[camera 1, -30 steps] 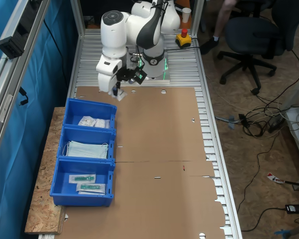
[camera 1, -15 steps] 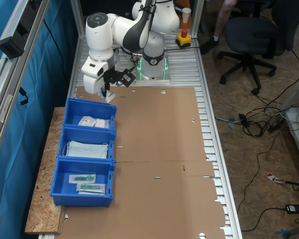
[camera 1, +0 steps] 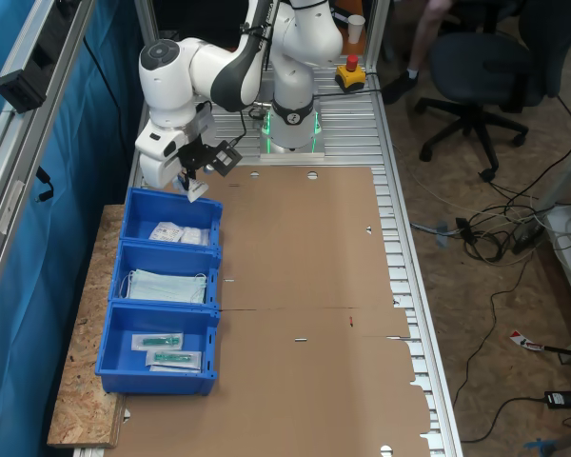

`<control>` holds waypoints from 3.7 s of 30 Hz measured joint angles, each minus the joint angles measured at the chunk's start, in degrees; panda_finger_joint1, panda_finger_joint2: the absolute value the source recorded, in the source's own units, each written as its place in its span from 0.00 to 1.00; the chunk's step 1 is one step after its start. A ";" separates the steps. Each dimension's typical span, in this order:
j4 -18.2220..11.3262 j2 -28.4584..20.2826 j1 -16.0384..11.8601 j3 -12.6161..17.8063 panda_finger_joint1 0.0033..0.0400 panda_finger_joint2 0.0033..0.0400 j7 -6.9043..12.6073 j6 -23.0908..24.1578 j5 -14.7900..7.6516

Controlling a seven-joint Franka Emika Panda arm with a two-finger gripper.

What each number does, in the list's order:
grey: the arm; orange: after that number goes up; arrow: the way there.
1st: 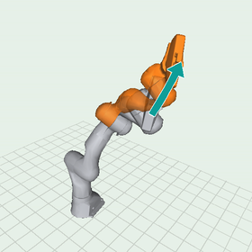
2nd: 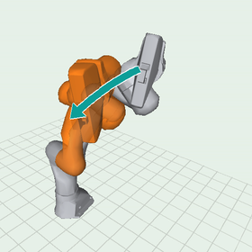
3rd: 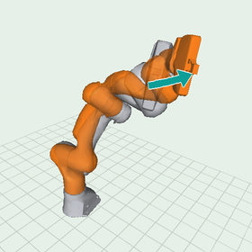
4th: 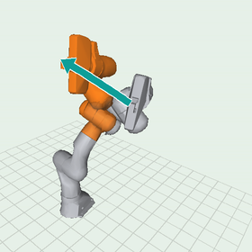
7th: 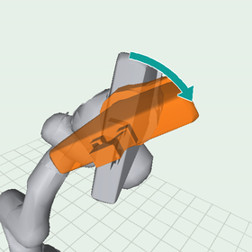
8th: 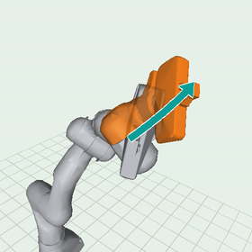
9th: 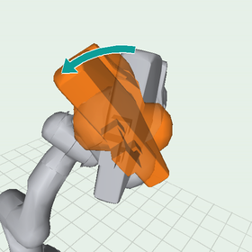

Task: Pick and place sorting task of medical equipment.

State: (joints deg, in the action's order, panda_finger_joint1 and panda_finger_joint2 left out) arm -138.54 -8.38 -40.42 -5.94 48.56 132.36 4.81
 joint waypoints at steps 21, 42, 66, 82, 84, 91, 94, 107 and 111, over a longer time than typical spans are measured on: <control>1.38 1.53 -0.35 1.17 0.09 0.09 -0.64 -0.07 -0.03; 2.73 4.16 -0.42 3.24 0.09 0.09 -0.65 -0.07 -0.04; 2.77 4.42 -0.55 3.87 0.09 0.09 -0.65 -0.07 -0.04; 2.77 4.42 -0.51 3.87 0.09 0.09 -0.65 -0.07 -0.04; 2.77 4.42 -0.50 3.87 0.09 0.09 -0.65 -0.07 -0.04; 2.77 4.42 -0.50 3.87 0.09 0.09 -0.65 -0.07 -0.04; 2.77 4.42 -0.50 3.87 0.17 0.17 -0.65 -0.07 -0.04; 2.77 4.42 -0.50 3.87 0.67 0.67 -0.65 -0.07 -0.04; 2.77 4.42 -0.46 3.87 0.91 0.91 -0.65 -0.07 -0.04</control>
State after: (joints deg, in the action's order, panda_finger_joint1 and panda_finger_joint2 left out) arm -135.77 -3.96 -40.87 -2.07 47.92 132.28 4.77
